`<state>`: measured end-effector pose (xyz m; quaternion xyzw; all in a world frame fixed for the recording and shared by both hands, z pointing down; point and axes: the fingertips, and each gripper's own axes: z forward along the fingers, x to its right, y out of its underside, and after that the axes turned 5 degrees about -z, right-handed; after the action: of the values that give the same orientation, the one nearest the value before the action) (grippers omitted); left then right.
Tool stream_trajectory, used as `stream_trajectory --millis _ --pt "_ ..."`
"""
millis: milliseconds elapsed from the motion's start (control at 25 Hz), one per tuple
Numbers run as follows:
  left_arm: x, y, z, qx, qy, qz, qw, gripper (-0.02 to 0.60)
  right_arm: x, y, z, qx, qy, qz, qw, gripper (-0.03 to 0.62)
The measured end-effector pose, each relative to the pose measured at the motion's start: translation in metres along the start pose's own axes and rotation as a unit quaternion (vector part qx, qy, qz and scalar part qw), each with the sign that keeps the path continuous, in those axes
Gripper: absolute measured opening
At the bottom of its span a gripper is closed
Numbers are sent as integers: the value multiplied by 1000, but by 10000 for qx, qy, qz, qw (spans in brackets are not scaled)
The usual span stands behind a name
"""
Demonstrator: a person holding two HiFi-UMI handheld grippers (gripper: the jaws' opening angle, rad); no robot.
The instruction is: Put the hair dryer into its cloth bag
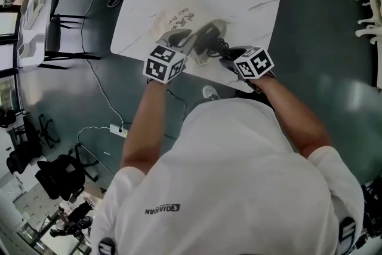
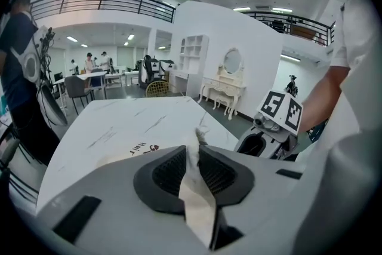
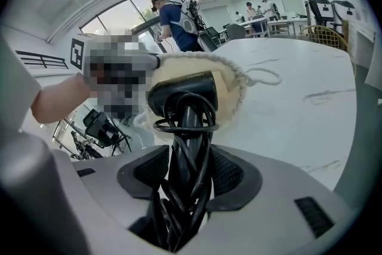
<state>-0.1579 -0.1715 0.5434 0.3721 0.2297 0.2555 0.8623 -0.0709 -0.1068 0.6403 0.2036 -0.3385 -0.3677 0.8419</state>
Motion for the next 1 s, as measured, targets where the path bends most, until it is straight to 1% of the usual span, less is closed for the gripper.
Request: stream_trajectory --millis 200,360,520,640,800,880,1000 --pt "19 -5 10 20 113 83 9999 85 15 -10 14 -189 204 -136 9995 225" --pt "36 -4 17 -64 216 227 9995 84 23 -20 27 -247 330 -313 9987 225" --pt "43 -3 22 -105 265 261 9993 84 30 -30 42 -261 438 -504 9974 225" --pt "39 0 26 -133 215 178 9995 84 38 -29 51 -332 597 -750 9948 227" --pt "33 4 24 -74 173 -64 9998 83 41 -24 58 -326 686 -925 9928 229" --pt "33 2 22 -33 188 -163 9997 84 41 -22 59 -365 752 -1100 9904 235" --pt "33 1 22 -43 198 -154 9997 84 42 -22 59 -358 866 -1436 9852 243"
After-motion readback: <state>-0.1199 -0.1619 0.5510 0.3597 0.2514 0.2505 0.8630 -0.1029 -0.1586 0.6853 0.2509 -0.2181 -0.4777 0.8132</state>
